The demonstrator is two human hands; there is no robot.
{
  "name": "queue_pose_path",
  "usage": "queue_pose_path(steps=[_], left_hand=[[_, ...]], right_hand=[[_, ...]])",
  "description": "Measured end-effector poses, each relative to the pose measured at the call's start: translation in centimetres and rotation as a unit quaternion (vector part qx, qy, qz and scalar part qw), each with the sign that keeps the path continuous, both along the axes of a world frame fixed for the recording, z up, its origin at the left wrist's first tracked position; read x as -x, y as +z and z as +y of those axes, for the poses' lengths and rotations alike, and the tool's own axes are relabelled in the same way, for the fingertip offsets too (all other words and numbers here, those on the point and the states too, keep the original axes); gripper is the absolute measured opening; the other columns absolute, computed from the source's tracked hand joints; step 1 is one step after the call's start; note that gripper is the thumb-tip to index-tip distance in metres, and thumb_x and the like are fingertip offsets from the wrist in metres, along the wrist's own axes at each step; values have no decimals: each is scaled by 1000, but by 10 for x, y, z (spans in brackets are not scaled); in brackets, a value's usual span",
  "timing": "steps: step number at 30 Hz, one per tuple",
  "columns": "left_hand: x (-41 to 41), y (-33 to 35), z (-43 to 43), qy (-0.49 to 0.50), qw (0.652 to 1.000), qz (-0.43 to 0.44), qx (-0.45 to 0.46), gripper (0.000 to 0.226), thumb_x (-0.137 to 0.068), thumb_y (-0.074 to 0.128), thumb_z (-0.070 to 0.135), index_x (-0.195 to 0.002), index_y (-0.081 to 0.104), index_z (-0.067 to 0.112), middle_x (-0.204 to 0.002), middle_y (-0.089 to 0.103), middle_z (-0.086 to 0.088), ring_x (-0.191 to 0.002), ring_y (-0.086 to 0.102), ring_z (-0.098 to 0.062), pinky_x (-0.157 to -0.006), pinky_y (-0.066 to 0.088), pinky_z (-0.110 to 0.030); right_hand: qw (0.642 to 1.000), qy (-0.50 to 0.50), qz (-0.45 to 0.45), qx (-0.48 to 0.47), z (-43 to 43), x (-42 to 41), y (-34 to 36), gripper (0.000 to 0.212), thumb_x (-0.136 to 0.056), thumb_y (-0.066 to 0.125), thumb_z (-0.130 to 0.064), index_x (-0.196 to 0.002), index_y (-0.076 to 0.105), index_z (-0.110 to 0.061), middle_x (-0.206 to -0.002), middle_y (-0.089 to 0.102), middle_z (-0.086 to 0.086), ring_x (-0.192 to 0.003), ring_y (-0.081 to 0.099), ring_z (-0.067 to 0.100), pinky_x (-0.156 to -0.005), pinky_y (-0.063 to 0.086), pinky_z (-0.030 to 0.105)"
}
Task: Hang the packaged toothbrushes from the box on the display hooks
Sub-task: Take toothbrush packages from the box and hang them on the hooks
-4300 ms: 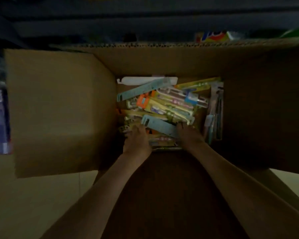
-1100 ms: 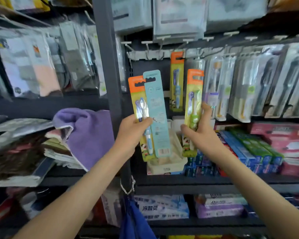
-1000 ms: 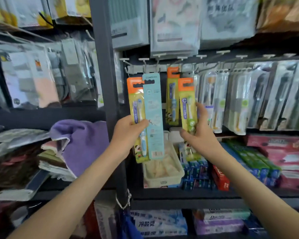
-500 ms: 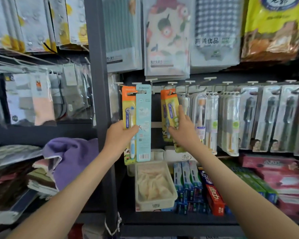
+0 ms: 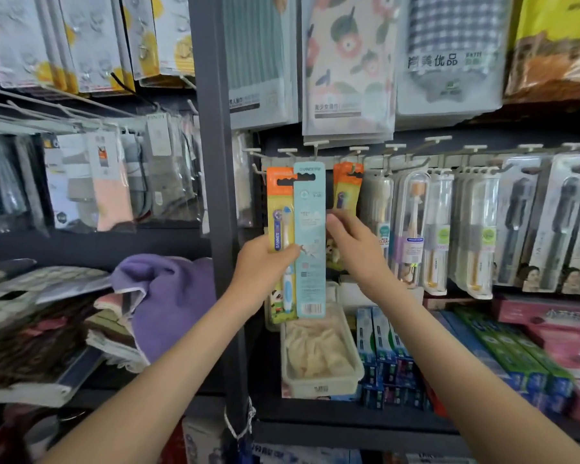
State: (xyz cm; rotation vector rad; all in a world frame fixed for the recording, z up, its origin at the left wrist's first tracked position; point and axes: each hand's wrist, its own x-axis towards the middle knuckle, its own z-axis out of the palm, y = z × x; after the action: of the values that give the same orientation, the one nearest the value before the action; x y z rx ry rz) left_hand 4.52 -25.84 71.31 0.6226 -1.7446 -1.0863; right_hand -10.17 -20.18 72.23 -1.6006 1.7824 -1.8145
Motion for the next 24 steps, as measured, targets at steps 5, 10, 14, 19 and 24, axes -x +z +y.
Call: queue_pose_path(steps=[5, 10, 14, 19, 24], left_hand=[[7, 7, 11, -56, 998, 1, -32, 15, -90, 62, 8, -90, 72, 19, -92, 75, 4, -85, 71, -10, -71, 57, -21], [18, 4, 17, -47, 999, 8, -25, 11, -90, 62, 11, -94, 72, 9, -89, 73, -7, -83, 69, -18, -81, 54, -34], [26, -2, 22, -40, 999, 19, -20, 18, -93, 60, 21, -97, 70, 6, -92, 71, -15, -91, 68, -29, -87, 54, -47], [22, 3, 16, -43, 997, 43, -39, 10, -91, 64, 18, -88, 72, 14, -85, 74, -1, -82, 70, -13, -82, 56, -36], [10, 8, 5, -39, 998, 40, -32, 14, -92, 61, 16, -88, 73, 11, -92, 73, 1, -81, 67, -4, -70, 50, -21]], right_hand=[[936, 281, -212, -26, 23, -10, -3, 46, -102, 23, -46, -124, 58, -27, -119, 68, -2, -112, 63, 16, -93, 51, 35], [934, 290, -206, 1, 25, -19, -13, 38, -102, 29, -34, -118, 57, -13, -104, 70, -4, -98, 66, 5, -84, 52, 21], [982, 128, -131, 56, 20, -27, -18, 28, -100, 46, -29, -110, 55, -4, -74, 57, -9, -58, 54, -7, -58, 42, 10], [987, 4, -141, 79, 17, -12, -15, 24, -94, 58, -36, -99, 54, -12, -76, 57, 5, -66, 55, 20, -63, 50, 39], [993, -110, 5, 40, 11, 13, -5, 19, -97, 53, -29, -108, 55, -13, -86, 62, 1, -74, 58, 15, -59, 49, 26]])
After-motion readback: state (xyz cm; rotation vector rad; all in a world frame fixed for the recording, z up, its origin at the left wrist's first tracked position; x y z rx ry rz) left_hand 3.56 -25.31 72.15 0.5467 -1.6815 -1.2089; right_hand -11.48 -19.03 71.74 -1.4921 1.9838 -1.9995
